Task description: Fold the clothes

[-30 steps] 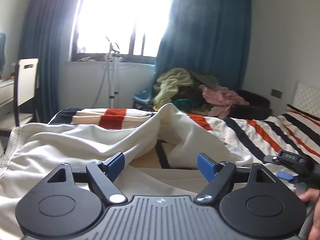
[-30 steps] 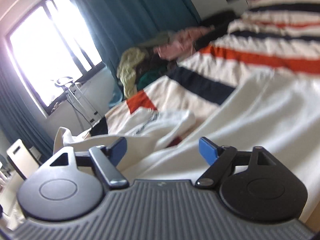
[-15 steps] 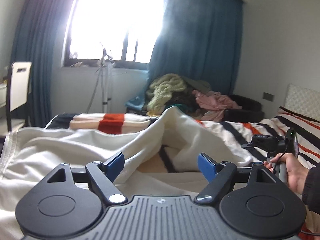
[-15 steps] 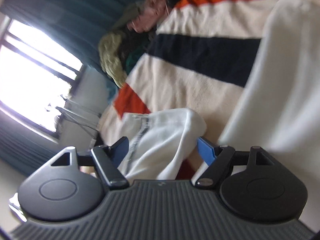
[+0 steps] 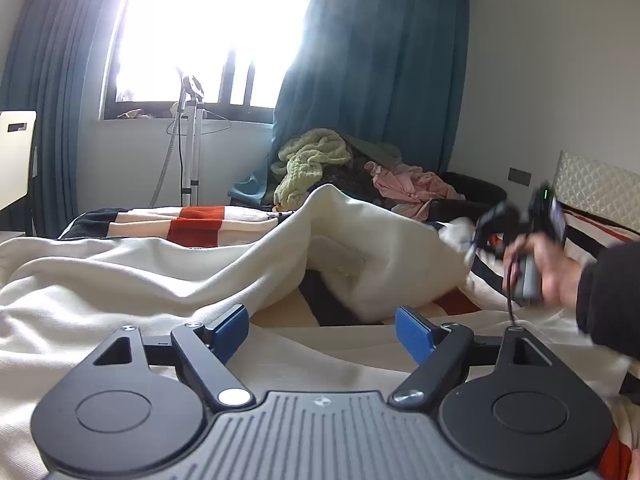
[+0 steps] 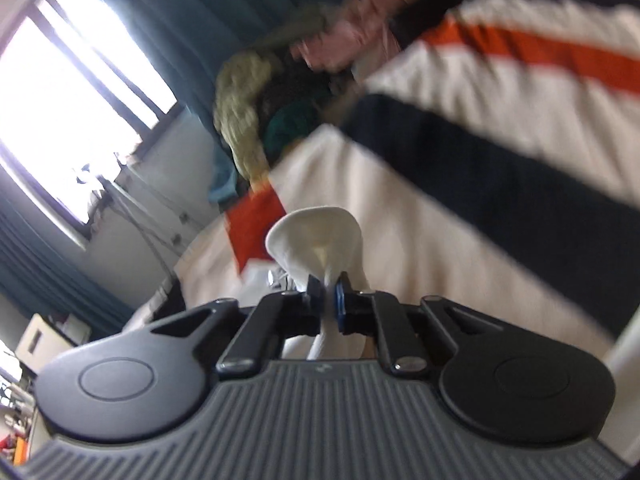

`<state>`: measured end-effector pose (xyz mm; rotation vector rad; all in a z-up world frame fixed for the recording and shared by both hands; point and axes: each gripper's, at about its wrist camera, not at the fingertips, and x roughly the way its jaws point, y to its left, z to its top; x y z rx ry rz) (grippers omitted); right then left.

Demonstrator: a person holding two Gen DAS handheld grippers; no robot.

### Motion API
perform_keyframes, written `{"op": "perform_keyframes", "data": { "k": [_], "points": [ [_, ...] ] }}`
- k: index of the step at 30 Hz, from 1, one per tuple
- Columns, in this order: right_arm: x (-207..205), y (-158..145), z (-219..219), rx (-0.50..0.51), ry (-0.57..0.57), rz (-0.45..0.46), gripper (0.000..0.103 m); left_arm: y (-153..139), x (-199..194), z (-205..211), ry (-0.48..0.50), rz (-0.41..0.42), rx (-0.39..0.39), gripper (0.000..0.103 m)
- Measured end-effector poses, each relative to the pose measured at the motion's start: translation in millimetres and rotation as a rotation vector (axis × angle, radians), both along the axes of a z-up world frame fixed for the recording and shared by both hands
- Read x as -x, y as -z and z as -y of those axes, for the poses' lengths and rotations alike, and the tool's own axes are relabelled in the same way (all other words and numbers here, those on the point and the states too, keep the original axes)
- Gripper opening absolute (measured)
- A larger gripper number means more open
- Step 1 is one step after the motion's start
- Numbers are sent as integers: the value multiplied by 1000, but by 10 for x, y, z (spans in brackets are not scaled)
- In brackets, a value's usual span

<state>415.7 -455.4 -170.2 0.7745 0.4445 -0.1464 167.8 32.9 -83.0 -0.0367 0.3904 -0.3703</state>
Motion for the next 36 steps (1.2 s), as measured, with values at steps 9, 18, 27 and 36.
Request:
{"op": "perform_keyframes", "data": {
  "k": [9,18,27,36],
  "points": [
    [198,-753,903,197,268,110,8,32,-8,73,6,-6,-18,82],
    [810,415,1356,152,352,-91,9,55,-19,101,-1,-14,-30,82],
    [1036,568,1227,105,360,-110,16,25,30,96,-18,8,-73,85],
    [1407,-76,735,333,160,-189,87,-78,254,67,-62,27,-33,89]
  ]
}}
